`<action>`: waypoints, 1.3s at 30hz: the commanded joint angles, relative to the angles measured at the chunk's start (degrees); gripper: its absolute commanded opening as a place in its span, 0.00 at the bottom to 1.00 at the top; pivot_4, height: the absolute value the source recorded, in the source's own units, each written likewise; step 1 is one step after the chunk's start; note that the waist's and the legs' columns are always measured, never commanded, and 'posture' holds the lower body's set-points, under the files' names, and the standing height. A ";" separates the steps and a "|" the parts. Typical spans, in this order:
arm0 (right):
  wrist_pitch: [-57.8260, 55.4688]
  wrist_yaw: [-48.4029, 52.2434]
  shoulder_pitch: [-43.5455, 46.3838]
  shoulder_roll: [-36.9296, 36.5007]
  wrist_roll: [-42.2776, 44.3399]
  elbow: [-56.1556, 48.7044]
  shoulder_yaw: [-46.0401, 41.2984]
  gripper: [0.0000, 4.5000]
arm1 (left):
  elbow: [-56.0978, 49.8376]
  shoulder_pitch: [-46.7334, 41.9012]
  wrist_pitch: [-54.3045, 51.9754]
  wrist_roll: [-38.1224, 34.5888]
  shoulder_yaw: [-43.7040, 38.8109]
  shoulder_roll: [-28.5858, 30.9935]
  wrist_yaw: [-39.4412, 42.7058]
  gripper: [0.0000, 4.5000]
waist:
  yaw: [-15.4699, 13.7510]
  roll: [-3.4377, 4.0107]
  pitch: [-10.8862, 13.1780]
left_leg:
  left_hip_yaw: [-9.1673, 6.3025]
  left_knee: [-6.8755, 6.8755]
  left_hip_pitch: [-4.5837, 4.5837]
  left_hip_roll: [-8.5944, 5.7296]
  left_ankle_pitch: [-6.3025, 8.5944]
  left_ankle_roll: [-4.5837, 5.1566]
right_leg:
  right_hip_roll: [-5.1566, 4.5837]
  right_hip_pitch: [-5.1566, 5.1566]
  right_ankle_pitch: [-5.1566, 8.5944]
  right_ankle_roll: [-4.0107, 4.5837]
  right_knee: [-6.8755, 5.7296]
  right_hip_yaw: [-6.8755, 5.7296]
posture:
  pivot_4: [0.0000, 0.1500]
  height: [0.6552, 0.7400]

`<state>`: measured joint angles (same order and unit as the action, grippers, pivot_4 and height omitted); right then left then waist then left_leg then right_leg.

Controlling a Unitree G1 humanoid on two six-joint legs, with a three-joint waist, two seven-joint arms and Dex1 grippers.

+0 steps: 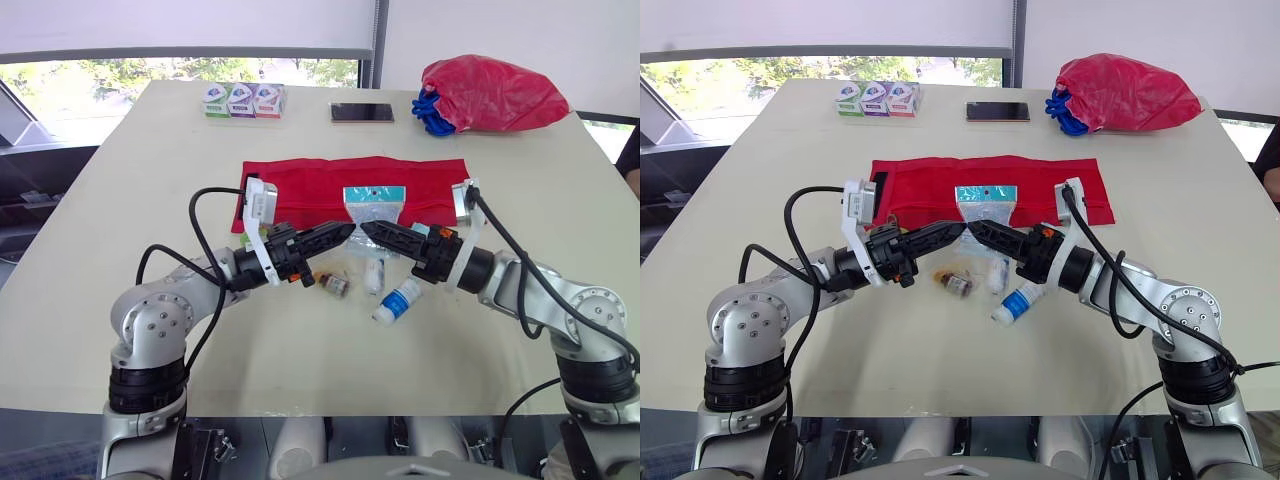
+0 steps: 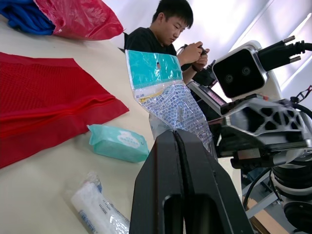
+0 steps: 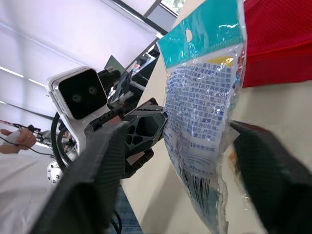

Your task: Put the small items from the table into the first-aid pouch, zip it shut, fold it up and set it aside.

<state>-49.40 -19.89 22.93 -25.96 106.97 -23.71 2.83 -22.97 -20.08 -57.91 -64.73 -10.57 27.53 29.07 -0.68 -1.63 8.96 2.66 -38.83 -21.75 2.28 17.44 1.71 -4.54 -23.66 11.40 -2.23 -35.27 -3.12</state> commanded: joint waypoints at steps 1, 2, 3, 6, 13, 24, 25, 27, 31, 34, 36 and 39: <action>0.75 0.57 0.30 -1.25 0.88 -1.43 -0.45 0.38 | -0.41 -0.33 1.31 0.19 0.11 0.63 0.97 0.00 | -0.03 0.00 0.00 | -0.01 0.00 0.00 0.00 0.00 0.00 | 0.00 0.00 0.00 0.00 0.00 0.00 | 1.00 1.00; 0.70 0.81 0.15 -1.59 0.85 -1.32 -0.50 0.26 | -0.40 -0.27 1.32 0.30 0.08 0.70 1.03 0.00 | -0.02 0.00 0.00 | -0.01 0.00 -0.01 0.00 0.00 0.00 | 0.00 0.00 0.00 0.00 0.01 0.01 | 1.00 1.00; 0.59 1.13 -0.04 -1.97 0.80 -1.17 -0.57 0.19 | -0.34 -0.17 1.31 0.41 -0.03 0.83 1.11 0.00 | -0.02 0.00 0.00 | -0.01 0.00 -0.01 0.00 0.00 0.00 | 0.00 0.00 0.00 0.00 0.01 0.02 | 1.00 1.00; 0.18 2.25 -0.54 -3.23 0.55 -0.81 -0.88 0.03 | -0.39 0.25 1.22 0.45 -0.44 1.31 1.29 0.00 | -0.03 0.00 0.00 | -0.02 0.00 -0.01 0.00 0.00 0.00 | 0.01 0.00 0.00 0.00 0.02 0.04 | 1.00 1.00; 0.21 4.70 -0.86 -4.88 -0.37 -0.40 -1.01 0.03 | -1.37 1.44 1.29 0.13 -0.44 2.15 1.41 0.00 | -0.01 0.01 0.01 | -0.03 0.00 -0.01 0.00 0.00 0.00 | 0.02 0.00 0.01 0.01 0.03 0.04 | 1.00 1.00; 0.33 5.73 -0.84 -4.87 -1.27 -0.12 -0.60 0.03 | -2.04 3.53 3.25 1.54 -0.32 3.05 1.94 0.00 | -0.04 0.01 0.01 | -0.05 0.00 -0.02 0.01 0.00 0.01 | 0.02 0.00 0.02 0.03 0.10 0.07 | 1.00 1.00; 0.38 5.74 -0.86 -4.82 -1.34 -0.12 -0.60 0.03 | -1.99 3.70 3.55 2.13 -0.32 3.12 1.88 0.00 | -0.04 0.01 0.01 | -0.05 0.00 -0.02 0.01 0.00 0.01 | 0.02 0.00 0.02 0.04 0.10 0.07 | 1.00 1.00; 0.35 5.88 -0.69 -4.80 -1.53 0.19 -0.64 0.03 | -1.41 3.59 4.32 3.50 -0.19 3.30 1.89 0.00 | -0.03 0.01 0.01 | -0.05 0.00 -0.02 0.01 0.00 0.01 | 0.02 0.00 0.03 0.05 0.12 0.07 | 1.00 1.00; 0.13 6.58 -1.04 -5.17 -2.30 0.22 -0.99 0.03 | 2.98 2.04 7.20 8.71 -0.73 4.31 1.82 0.00 | -0.04 0.02 0.01 | -0.02 0.00 -0.04 0.01 0.00 0.01 | 0.04 0.00 0.03 0.05 0.18 0.06 | 1.00 1.00; -0.09 7.52 -1.40 -5.67 -3.04 0.08 -1.36 0.03 | 6.18 1.04 9.81 12.66 -1.02 5.99 3.23 0.16 | -0.02 0.02 0.01 | 0.03 0.00 -0.14 0.04 0.00 0.00 | 0.24 0.01 0.03 0.05 0.30 0.14 | 1.00 1.00; -0.26 8.17 -1.67 -6.12 -3.50 -0.07 -1.58 0.03 | 8.43 0.40 12.79 16.84 -0.44 7.50 4.27 0.37 | -0.03 0.03 0.01 | 0.02 0.00 -0.18 0.05 0.00 0.00 | 0.35 0.00 0.02 0.04 0.32 0.28 | 1.00 1.00; -0.28 9.07 -2.08 -6.68 -3.91 -0.43 -1.77 0.03 | 14.40 -1.22 20.47 27.18 1.96 9.46 3.35 0.57 | -0.19 0.03 0.01 | 0.04 0.01 -0.22 0.06 0.00 0.00 | 0.42 0.00 0.02 0.04 0.37 0.38 | 1.00 1.00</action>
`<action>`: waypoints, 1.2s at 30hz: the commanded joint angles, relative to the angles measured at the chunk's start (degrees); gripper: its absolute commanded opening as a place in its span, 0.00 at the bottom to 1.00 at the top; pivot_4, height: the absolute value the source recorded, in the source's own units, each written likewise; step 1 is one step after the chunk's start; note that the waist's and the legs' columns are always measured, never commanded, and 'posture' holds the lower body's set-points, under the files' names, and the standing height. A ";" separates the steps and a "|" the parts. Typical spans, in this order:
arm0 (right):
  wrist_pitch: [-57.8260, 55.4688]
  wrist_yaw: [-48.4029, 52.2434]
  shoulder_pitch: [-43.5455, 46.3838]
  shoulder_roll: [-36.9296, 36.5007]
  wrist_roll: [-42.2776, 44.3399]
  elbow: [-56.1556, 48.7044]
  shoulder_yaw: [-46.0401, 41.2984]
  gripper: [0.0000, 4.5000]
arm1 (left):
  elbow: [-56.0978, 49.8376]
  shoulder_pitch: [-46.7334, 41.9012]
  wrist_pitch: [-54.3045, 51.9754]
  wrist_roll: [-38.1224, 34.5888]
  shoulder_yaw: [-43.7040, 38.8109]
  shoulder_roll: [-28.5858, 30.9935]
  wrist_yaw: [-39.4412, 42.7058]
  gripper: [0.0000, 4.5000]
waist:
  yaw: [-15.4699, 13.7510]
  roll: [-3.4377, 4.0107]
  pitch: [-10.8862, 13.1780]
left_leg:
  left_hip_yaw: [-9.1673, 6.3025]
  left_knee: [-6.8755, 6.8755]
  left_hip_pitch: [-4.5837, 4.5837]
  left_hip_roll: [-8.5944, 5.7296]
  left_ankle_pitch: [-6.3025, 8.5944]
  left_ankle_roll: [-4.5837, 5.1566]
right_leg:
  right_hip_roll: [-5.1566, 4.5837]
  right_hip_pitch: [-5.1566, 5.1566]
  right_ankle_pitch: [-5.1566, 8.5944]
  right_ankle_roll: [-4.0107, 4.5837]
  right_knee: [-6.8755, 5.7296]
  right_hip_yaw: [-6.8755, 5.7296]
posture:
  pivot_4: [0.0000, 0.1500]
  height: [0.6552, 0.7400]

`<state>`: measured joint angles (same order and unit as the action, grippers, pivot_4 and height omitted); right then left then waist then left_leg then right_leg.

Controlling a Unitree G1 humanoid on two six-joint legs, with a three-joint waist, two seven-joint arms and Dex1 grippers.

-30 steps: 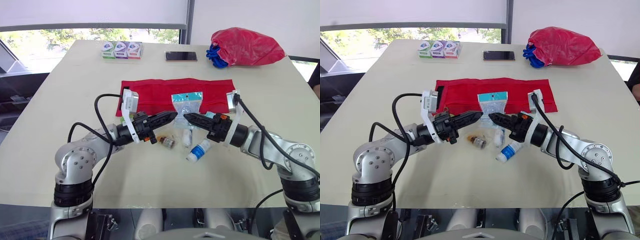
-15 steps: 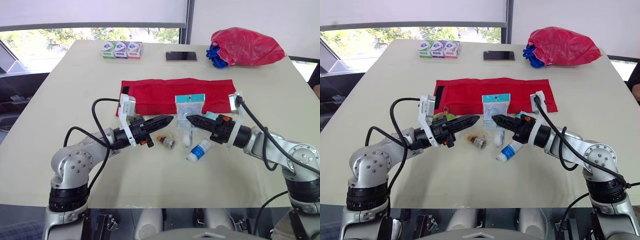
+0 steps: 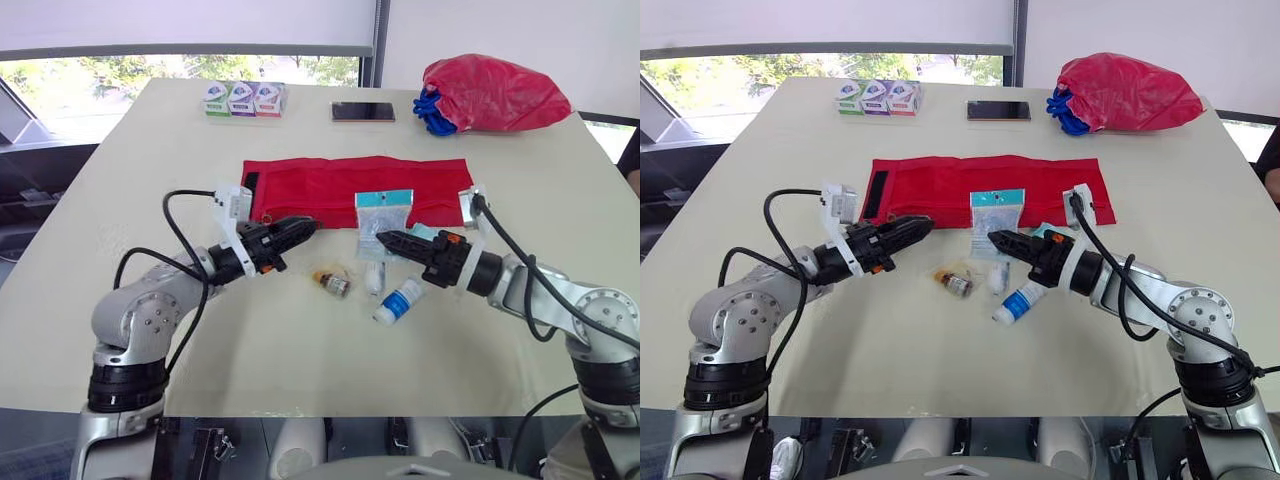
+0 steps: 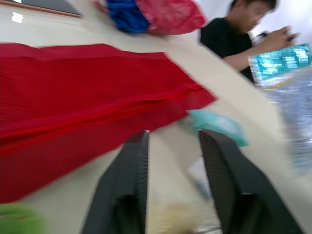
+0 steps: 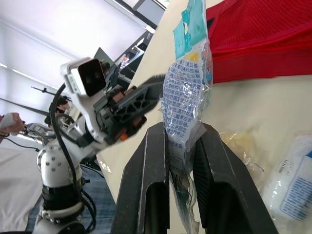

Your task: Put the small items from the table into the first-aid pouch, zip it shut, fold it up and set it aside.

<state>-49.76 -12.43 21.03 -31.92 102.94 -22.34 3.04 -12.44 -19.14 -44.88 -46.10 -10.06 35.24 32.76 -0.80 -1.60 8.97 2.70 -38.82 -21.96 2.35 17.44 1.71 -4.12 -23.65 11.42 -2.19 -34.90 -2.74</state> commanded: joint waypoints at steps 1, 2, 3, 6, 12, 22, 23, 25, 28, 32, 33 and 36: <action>0.03 1.90 -0.30 -0.92 -0.15 -1.96 -2.04 0.03 | 7.20 -3.08 11.51 13.78 2.83 2.67 -1.37 0.69 | -0.07 0.00 0.00 | -0.01 0.00 -0.02 -0.01 0.00 0.00 | 0.03 0.00 0.00 0.00 0.02 0.03 | 1.00 1.00; 0.00 2.10 -0.37 -1.06 -0.41 -2.06 -2.08 0.03 | 10.22 -3.83 15.90 18.97 4.60 3.78 -1.93 0.76 | -0.06 0.00 0.00 | 0.00 0.00 -0.01 -0.01 0.00 0.00 | 0.05 0.01 0.00 0.00 0.02 0.08 | 1.00 1.00; 0.04 2.21 -0.41 -1.11 -0.55 -2.10 -2.08 0.03 | 12.57 -4.43 19.60 22.76 6.03 4.45 -1.92 0.86 | -0.04 0.00 0.00 | 0.04 0.00 0.00 -0.02 0.00 0.01 | 0.07 0.01 0.00 0.01 0.02 0.13 | 1.00 1.00; 0.12 2.52 -0.50 -1.09 -1.04 -2.46 -1.83 0.03 | 20.96 -7.65 31.75 34.88 10.99 6.34 -3.03 0.99 | -0.01 0.00 0.00 | 0.09 0.00 -0.01 -0.02 0.01 0.02 | 0.07 -0.01 0.00 0.02 0.04 0.19 | 1.00 1.00; -0.55 3.16 -0.56 -0.91 -3.45 -3.63 -0.65 0.03 | 34.41 -13.91 44.76 47.94 16.76 6.26 -3.89 0.99 | -0.04 -0.01 0.00 | 0.07 0.00 -0.07 -0.01 0.02 0.03 | 0.06 -0.02 -0.05 -0.06 0.06 0.19 | 1.00 1.00; -0.44 2.63 -1.66 -0.26 -5.02 -4.63 -0.72 0.03 | 50.72 -22.70 56.55 57.81 20.19 3.28 -7.19 0.99 | 0.00 -0.03 -0.02 | 0.08 0.00 -0.09 0.01 0.03 0.05 | 0.04 -0.03 -0.06 -0.09 0.03 0.16 | 1.00 1.00; -0.40 2.54 -1.70 -0.21 -5.05 -4.63 -0.76 0.03 | 52.25 -23.46 57.79 59.06 20.81 3.11 -7.62 0.99 | 0.02 -0.03 -0.02 | 0.08 0.00 -0.09 0.01 0.03 0.05 | 0.04 -0.03 -0.06 -0.09 0.03 0.16 | 1.00 1.00; -0.30 2.30 -1.84 -0.14 -5.04 -4.88 -0.80 0.03 | 53.79 -24.22 59.86 60.97 21.84 3.21 -7.94 0.99 | 0.00 -0.04 -0.02 | 0.07 0.00 -0.08 0.02 0.03 0.05 | 0.04 -0.03 -0.06 -0.09 0.01 0.15 | 1.00 1.00; -0.11 2.00 -2.13 -0.23 -5.30 -5.08 -1.12 0.03 | 51.43 -23.03 62.15 61.80 22.19 3.30 -7.17 0.99 | 0.02 -0.04 -0.02 | 0.07 0.00 -0.08 0.02 0.03 0.05 | 0.04 -0.03 -0.07 -0.09 -0.01 0.14 | 1.00 1.00; 0.31 1.44 -2.64 0.19 -5.71 -5.24 -1.13 0.03 | 50.99 -21.81 63.56 63.93 21.80 2.77 -10.26 0.99 | -0.01 -0.04 -0.03 | 0.07 0.00 -0.08 0.03 0.03 0.05 | 0.03 -0.03 -0.07 -0.09 -0.01 0.14 | 1.00 1.00; 0.37 1.34 -2.73 0.37 -5.78 -5.34 -1.00 0.03 | 51.07 -21.70 63.90 64.97 21.93 2.53 -11.76 0.99 | -0.01 -0.05 -0.03 | 0.06 0.00 -0.08 0.03 0.03 0.05 | 0.02 -0.03 -0.07 -0.09 -0.01 0.14 | 1.00 1.00; 0.42 1.11 -2.87 0.70 -5.79 -5.60 -0.82 0.03 | 51.61 -21.70 62.77 65.77 21.11 0.87 -15.80 0.99 | -0.09 -0.05 -0.03 | 0.06 0.00 -0.08 0.02 0.02 0.05 | 0.01 -0.02 -0.07 -0.10 -0.03 0.14 | 1.00 1.00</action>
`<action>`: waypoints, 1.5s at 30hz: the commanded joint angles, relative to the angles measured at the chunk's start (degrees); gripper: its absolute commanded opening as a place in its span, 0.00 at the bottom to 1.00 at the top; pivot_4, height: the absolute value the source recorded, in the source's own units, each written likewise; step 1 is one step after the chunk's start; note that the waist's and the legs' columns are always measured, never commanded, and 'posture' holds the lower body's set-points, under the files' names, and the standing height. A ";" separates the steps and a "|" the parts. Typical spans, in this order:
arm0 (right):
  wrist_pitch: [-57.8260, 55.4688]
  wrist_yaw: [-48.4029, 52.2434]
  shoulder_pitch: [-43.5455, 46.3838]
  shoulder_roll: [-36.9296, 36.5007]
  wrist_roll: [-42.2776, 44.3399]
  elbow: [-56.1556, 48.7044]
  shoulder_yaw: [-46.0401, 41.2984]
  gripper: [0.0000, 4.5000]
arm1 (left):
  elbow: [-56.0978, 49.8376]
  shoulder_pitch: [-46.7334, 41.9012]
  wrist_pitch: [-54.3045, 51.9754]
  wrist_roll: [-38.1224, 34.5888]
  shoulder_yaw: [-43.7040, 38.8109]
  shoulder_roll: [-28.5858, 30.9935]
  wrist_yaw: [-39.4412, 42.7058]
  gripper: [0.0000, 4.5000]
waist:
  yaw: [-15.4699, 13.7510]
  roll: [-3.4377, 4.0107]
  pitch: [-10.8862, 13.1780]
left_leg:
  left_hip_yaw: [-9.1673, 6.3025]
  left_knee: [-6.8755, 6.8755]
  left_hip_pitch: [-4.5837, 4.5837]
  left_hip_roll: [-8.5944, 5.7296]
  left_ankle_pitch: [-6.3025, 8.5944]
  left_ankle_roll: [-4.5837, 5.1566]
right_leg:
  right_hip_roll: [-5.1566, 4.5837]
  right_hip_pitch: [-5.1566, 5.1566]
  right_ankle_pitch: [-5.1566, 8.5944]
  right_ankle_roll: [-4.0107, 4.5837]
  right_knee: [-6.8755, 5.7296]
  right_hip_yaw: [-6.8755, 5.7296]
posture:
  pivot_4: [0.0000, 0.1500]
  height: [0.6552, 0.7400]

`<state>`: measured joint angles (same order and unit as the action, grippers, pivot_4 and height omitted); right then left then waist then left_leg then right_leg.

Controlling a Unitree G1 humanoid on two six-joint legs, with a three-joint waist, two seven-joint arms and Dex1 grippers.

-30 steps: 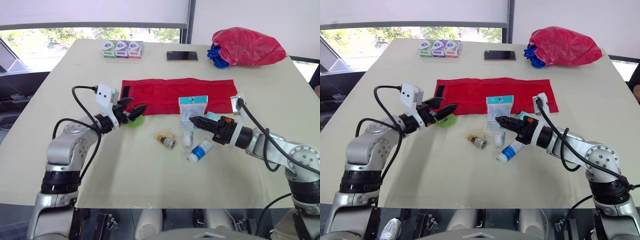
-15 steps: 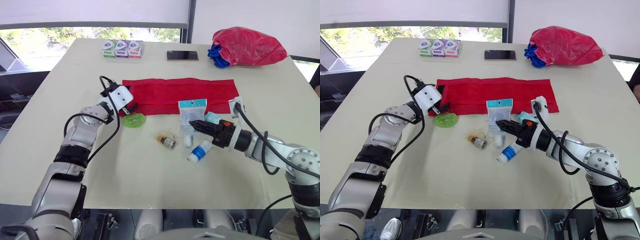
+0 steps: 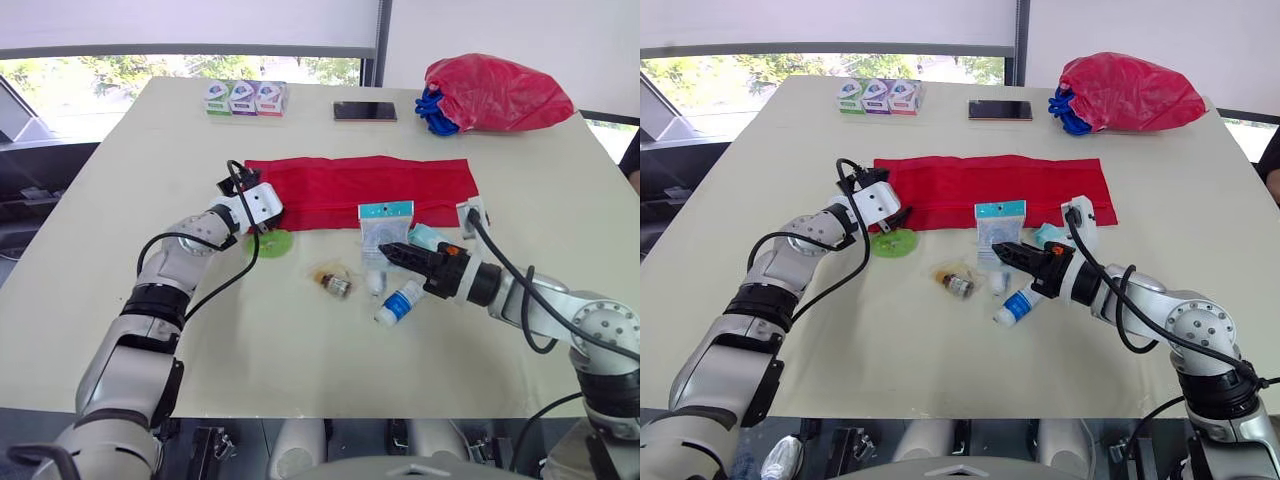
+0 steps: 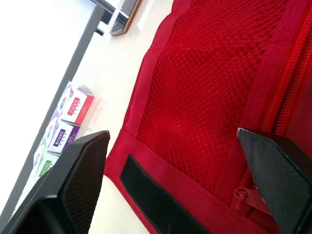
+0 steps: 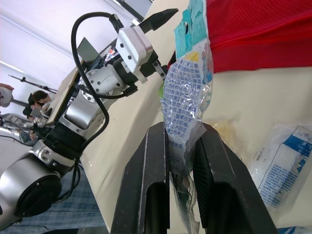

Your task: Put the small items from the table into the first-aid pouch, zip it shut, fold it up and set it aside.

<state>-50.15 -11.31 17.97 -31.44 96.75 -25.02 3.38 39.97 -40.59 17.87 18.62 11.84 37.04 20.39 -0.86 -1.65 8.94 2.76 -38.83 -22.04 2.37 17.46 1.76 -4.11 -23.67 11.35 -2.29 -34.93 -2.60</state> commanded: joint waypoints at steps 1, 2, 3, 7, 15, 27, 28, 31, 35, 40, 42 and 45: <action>0.82 -0.07 0.14 0.22 0.47 -2.98 -1.22 0.03 | -0.67 -0.25 -0.44 1.16 -1.07 -1.38 -4.36 0.99 | -0.01 -0.01 -0.01 | 0.00 0.00 0.00 0.00 0.00 0.00 | 0.00 0.00 0.00 0.00 0.00 -0.01 | 1.00 1.00; 0.74 0.04 0.27 0.21 0.42 -2.79 -1.24 0.03 | -0.13 -0.43 -0.74 1.75 -0.92 -1.93 -5.59 0.99 | 0.01 -0.01 -0.01 | 0.00 -0.01 0.00 0.00 0.00 0.00 | 0.00 0.00 -0.01 -0.02 -0.01 0.00 | 1.00 1.00; 0.63 0.18 0.36 0.21 0.30 -2.67 -1.19 0.03 | 0.25 -0.41 -1.17 2.22 -0.68 -2.48 -6.36 0.99 | 0.06 -0.01 -0.01 | 0.01 -0.02 0.00 0.00 0.00 0.00 | 0.00 0.00 -0.01 -0.02 -0.01 0.00 | 1.00 1.00; 0.51 0.28 0.40 0.37 0.16 -2.85 -0.82 0.03 | 0.53 0.03 -2.53 2.75 -0.72 -3.53 -7.59 0.94 | 0.09 -0.01 -0.01 | 0.01 -0.02 0.03 0.00 0.00 0.00 | 0.02 0.01 -0.02 -0.03 -0.03 0.00 | 1.00 1.00; 0.91 -0.67 -0.18 0.80 -0.31 -3.71 -0.77 0.03 | -7.19 4.23 -4.24 0.31 -0.72 -2.37 -0.63 0.49 | 0.14 -0.02 -0.03 | 0.04 -0.02 0.04 0.01 -0.01 0.00 | 0.01 0.01 -0.02 -0.03 -0.04 0.01 | 1.00 1.00; 1.29 -0.87 -0.50 1.63 -1.84 -3.88 -0.76 0.03 | -16.76 8.95 -11.62 -4.55 -1.97 -4.30 8.21 0.49 | 0.03 0.03 -0.07 | 0.02 -0.05 0.07 0.00 -0.01 0.00 | 0.01 0.03 -0.02 -0.02 -0.09 0.02 | 1.00 1.00; 1.28 -0.86 -0.51 1.67 -1.97 -3.89 -0.78 0.03 | -17.33 9.17 -12.06 -4.84 -2.08 -4.39 8.62 0.60 | 0.03 0.03 -0.07 | 0.01 -0.06 0.07 0.00 -0.01 -0.01 | 0.01 0.03 -0.01 -0.02 -0.09 0.02 | 1.00 1.00; 1.27 -0.85 -0.74 1.73 -2.23 -4.02 -0.87 0.03 | -18.64 9.91 -13.03 -5.13 -2.51 -4.45 9.25 0.86 | 0.03 0.06 -0.10 | 0.01 -0.09 0.06 0.00 -0.01 0.00 | 0.01 0.04 -0.02 -0.02 -0.09 0.03 | 1.00 1.00; 1.31 -0.88 -1.19 1.87 -2.74 -4.30 -0.76 0.03 | -19.61 10.60 -13.67 -4.79 -2.84 -4.43 9.05 0.98 | 0.02 0.07 -0.12 | 0.00 -0.09 0.07 -0.01 -0.01 0.00 | 0.01 0.05 -0.02 -0.02 -0.08 0.04 | 1.00 1.00; 1.33 -0.90 -1.29 2.45 -3.21 -4.37 -0.70 0.03 | -20.36 10.85 -13.69 -4.47 -2.33 -4.37 9.65 0.98 | 0.06 0.08 -0.12 | 0.01 -0.10 0.08 -0.01 -0.01 0.00 | 0.02 0.05 -0.02 -0.02 -0.11 0.03 | 1.00 1.00; 1.28 -0.88 -1.40 2.61 -3.40 -4.41 -0.74 0.03 | -20.60 11.17 -13.83 -4.14 -1.89 -4.38 9.96 0.98 | 0.05 0.08 -0.13 | 0.00 -0.10 0.08 -0.01 -0.01 0.00 | 0.02 0.05 -0.02 -0.02 -0.13 0.03 | 1.00 1.00; 1.22 -0.84 -1.59 2.65 -3.50 -4.45 -0.88 0.03 | -20.24 11.26 -14.94 -3.54 -1.33 -4.56 10.24 0.98 | 0.04 0.09 -0.13 | 0.00 -0.13 0.08 -0.01 -0.01 0.00 | 0.02 0.05 -0.02 -0.02 -0.13 0.05 | 1.00 1.00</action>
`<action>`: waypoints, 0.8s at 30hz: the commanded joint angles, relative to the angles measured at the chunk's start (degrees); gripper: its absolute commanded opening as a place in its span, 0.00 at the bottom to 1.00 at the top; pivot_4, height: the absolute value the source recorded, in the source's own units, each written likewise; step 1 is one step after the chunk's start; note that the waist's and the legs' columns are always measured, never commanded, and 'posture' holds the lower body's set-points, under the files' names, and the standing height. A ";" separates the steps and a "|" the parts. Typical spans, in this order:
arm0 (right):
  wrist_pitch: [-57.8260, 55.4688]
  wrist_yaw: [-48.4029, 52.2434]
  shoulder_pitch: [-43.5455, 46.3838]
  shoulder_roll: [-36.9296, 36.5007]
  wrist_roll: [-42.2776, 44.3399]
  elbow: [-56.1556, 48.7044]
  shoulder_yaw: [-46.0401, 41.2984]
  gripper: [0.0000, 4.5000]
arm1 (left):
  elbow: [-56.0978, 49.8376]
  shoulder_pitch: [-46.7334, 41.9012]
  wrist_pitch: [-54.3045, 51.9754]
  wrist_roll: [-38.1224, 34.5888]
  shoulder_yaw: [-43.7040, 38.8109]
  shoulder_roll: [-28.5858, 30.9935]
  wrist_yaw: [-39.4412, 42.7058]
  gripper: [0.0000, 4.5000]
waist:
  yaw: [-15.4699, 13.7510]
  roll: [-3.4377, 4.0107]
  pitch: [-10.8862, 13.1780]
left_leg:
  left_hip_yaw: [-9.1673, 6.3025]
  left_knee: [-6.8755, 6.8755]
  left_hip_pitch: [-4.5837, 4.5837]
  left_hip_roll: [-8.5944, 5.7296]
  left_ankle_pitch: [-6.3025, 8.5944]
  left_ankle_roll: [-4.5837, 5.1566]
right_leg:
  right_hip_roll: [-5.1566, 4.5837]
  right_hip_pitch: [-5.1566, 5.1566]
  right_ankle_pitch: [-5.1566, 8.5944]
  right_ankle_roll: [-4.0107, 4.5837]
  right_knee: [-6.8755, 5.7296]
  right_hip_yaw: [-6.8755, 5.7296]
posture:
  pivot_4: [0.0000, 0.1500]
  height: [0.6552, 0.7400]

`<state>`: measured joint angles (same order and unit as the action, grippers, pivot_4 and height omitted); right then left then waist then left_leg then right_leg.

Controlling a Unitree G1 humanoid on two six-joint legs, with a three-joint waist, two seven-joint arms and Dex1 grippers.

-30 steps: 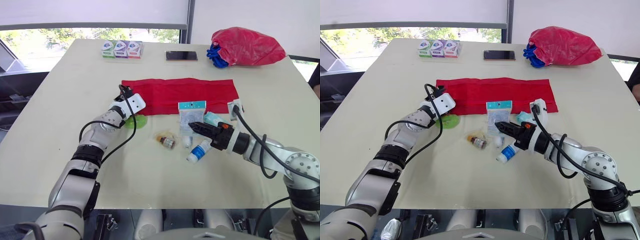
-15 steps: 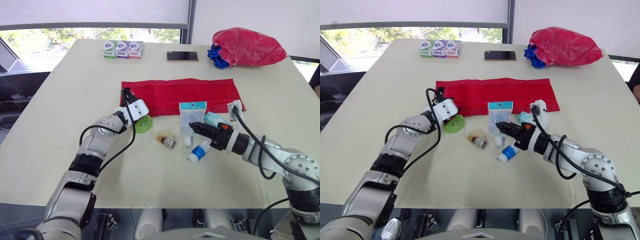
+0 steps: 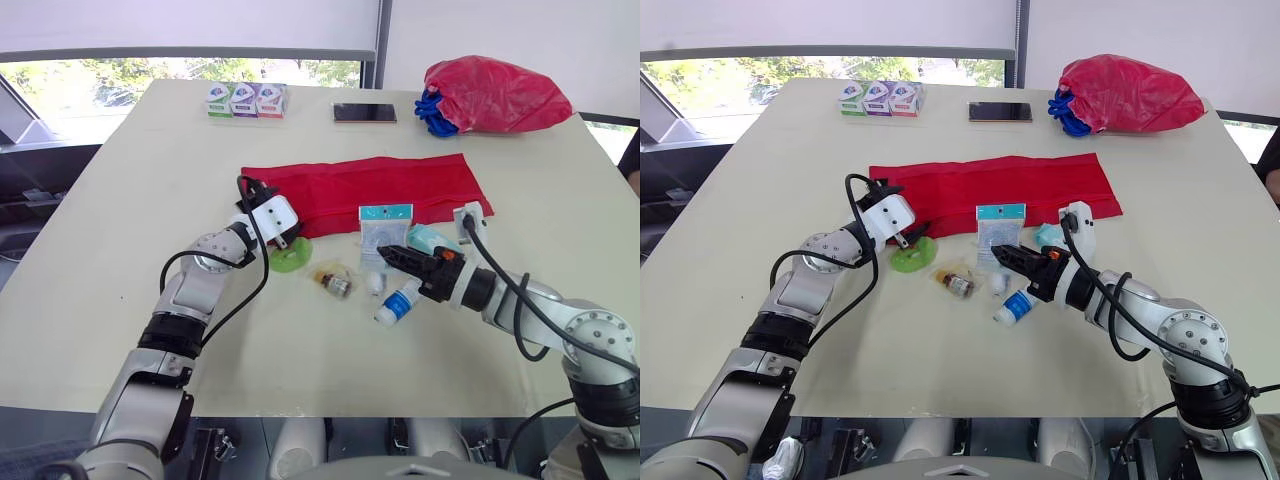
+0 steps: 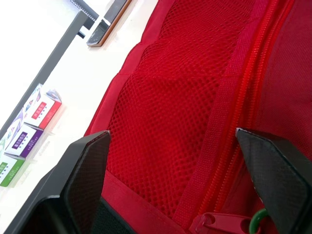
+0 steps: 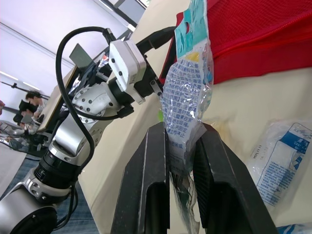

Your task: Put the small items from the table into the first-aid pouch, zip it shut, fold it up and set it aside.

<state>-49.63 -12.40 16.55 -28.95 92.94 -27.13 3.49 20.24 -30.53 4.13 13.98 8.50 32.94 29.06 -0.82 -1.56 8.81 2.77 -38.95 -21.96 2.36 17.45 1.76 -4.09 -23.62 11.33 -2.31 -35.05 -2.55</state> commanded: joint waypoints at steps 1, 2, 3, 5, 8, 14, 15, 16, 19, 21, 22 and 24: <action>0.70 0.27 -0.25 0.18 0.25 -2.35 -0.99 0.03 | -0.17 1.07 -1.68 1.48 2.39 -0.53 1.73 0.98 | -0.01 0.01 -0.02 | 0.00 0.00 0.00 0.00 0.00 0.00 | 0.00 0.00 0.00 0.00 0.00 0.00 | 1.00 1.00; 0.71 0.31 -0.32 0.22 0.15 -2.35 -0.99 0.03 | 0.16 0.88 -2.26 1.76 2.84 -0.63 2.12 0.98 | -0.01 0.02 -0.03 | 0.01 -0.01 0.00 0.00 0.00 0.00 | 0.00 0.01 0.00 0.00 0.00 0.00 | 1.00 1.00; 0.72 0.34 -0.36 0.25 0.10 -2.32 -1.00 0.03 | 0.37 0.70 -2.93 1.92 3.25 -0.72 2.63 0.98 | -0.01 0.03 -0.05 | 0.01 -0.01 0.00 0.00 0.00 0.00 | 0.00 0.01 0.00 0.00 0.00 0.00 | 1.00 1.00; 0.75 0.40 -0.37 0.32 -0.05 -2.23 -1.02 0.03 | 0.94 0.29 -4.45 1.97 4.16 -0.97 4.26 0.98 | -0.04 0.10 -0.11 | 0.01 -0.03 0.01 0.00 0.00 0.00 | 0.00 0.02 0.00 0.00 -0.02 0.00 | 1.00 1.00; 0.79 0.52 -0.39 0.39 -0.43 -2.15 -1.09 0.03 | 1.49 -1.13 -13.21 -3.24 2.09 -3.65 8.77 0.98 | -0.12 0.35 -0.28 | 0.01 -0.18 0.01 -0.02 0.01 0.01 | 0.00 0.04 0.00 0.00 -0.12 0.00 | 1.00 1.00; 0.73 1.18 -0.09 0.90 -1.58 -1.45 -0.91 0.03 | 4.58 -5.37 -20.39 -4.91 4.16 -1.84 19.81 0.98 | -0.06 0.37 -0.31 | -0.02 -0.38 0.18 -0.07 -0.01 0.01 | 0.02 0.04 0.05 -0.02 -0.55 0.14 | 1.00 1.00; 0.72 1.31 0.01 1.04 -1.83 -1.35 -0.88 0.03 | 5.49 -5.95 -20.29 -4.44 4.80 -1.29 21.13 0.98 | -0.02 0.37 -0.33 | -0.02 -0.38 0.20 -0.07 -0.01 0.01 | 0.03 0.04 0.05 -0.02 -0.58 0.18 | 1.00 1.00; 0.72 1.42 0.08 1.23 -2.08 -1.33 -0.87 0.03 | 6.75 -6.57 -19.68 -4.01 5.34 -0.80 22.13 0.98 | 0.05 0.45 -0.41 | -0.02 -0.38 0.21 -0.07 -0.02 0.01 | 0.05 0.04 0.05 -0.01 -0.60 0.18 | 1.00 1.00; 0.72 1.66 0.25 1.71 -2.72 -1.14 -1.01 0.03 | 11.13 -8.84 -18.25 -2.89 6.22 -0.35 23.50 0.98 | 0.09 0.47 -0.45 | -0.06 -0.37 0.24 -0.06 -0.01 0.02 | 0.05 0.03 0.05 -0.01 -0.61 0.31 | 1.00 1.00; 0.76 1.67 0.06 1.98 -3.10 -1.23 -1.07 0.03 | 13.84 -10.20 -16.80 -2.05 6.71 -0.32 23.38 0.98 | 0.04 0.45 -0.48 | -0.05 -0.37 0.24 -0.07 -0.01 0.02 | 0.05 0.03 0.05 -0.01 -0.61 0.31 | 1.00 1.00; 0.81 1.62 -0.14 2.17 -3.28 -1.38 -1.12 0.03 | 15.05 -10.84 -16.01 -1.67 7.06 -0.32 23.23 0.93 | 0.04 0.45 -0.50 | -0.05 -0.37 0.24 -0.07 -0.01 0.02 | 0.04 0.03 0.04 -0.01 -0.61 0.32 | 1.00 1.00; 0.84 1.64 -0.31 2.46 -3.66 -1.40 -1.26 0.03 | 17.06 -11.91 -14.86 -1.18 7.56 -0.54 23.00 0.82 | 0.01 0.44 -0.53 | -0.05 -0.37 0.26 -0.07 -0.01 0.02 | 0.04 0.03 0.04 -0.01 -0.61 0.34 | 1.00 1.00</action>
<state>-49.62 -11.54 16.17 -26.64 89.12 -26.87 3.48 32.74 -44.41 -10.20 9.41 12.54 32.57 52.11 -0.81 -1.12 8.28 2.72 -39.33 -21.69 2.30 17.42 1.81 -4.04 -23.59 11.38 -2.32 -35.68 -2.22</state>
